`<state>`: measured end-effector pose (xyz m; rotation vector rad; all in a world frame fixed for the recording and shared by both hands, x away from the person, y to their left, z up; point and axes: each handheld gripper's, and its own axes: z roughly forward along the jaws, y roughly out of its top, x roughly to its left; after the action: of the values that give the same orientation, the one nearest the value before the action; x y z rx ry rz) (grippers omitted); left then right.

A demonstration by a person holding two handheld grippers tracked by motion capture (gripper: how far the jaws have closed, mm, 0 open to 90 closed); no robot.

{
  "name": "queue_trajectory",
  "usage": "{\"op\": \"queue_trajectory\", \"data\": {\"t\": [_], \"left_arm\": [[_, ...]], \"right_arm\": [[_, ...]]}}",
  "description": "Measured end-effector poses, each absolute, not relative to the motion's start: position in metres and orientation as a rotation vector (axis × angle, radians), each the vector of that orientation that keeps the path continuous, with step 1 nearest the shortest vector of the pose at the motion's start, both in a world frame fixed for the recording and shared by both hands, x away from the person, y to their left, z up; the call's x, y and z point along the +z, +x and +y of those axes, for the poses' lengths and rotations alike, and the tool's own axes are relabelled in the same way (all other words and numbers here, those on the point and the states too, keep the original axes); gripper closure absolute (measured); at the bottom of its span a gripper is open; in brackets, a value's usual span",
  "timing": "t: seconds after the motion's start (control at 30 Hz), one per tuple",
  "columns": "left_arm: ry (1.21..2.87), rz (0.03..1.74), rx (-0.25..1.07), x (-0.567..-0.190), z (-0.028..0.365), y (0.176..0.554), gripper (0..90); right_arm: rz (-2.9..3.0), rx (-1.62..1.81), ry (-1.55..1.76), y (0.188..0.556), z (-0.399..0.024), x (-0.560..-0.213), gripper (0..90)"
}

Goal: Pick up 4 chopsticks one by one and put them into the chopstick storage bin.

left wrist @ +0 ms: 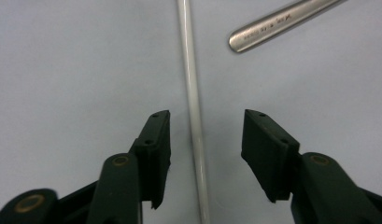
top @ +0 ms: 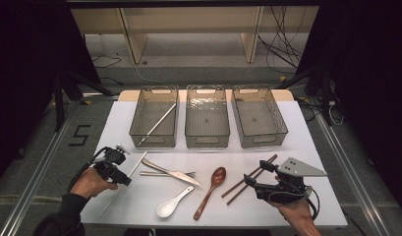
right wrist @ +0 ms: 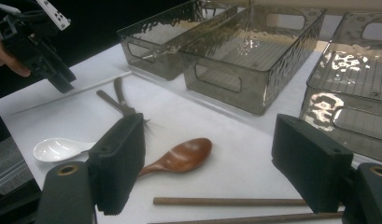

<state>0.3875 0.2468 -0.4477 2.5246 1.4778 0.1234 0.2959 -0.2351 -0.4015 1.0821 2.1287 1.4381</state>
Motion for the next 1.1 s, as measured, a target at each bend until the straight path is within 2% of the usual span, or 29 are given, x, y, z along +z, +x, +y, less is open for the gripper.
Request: {"op": "queue_trajectory", "data": {"t": [0.17,0.33,0.77,1.1], "left_arm": [[2.536,1.48,0.107,-0.454,0.249,0.39,63.1],[2.553,1.474,0.094,-0.457,0.249,0.391,68.6],[2.569,1.499,0.073,-0.462,0.249,0.395,80.3],[2.547,1.517,0.054,-0.462,0.252,0.397,83.4]], "right_arm": [[2.13,1.437,1.082,0.296,-0.235,-0.402,26.7],[2.131,1.434,1.08,0.296,-0.235,-0.402,26.7],[2.127,1.437,1.08,0.296,-0.235,-0.401,26.7],[2.127,1.437,1.079,0.296,-0.235,-0.401,26.7]]}}
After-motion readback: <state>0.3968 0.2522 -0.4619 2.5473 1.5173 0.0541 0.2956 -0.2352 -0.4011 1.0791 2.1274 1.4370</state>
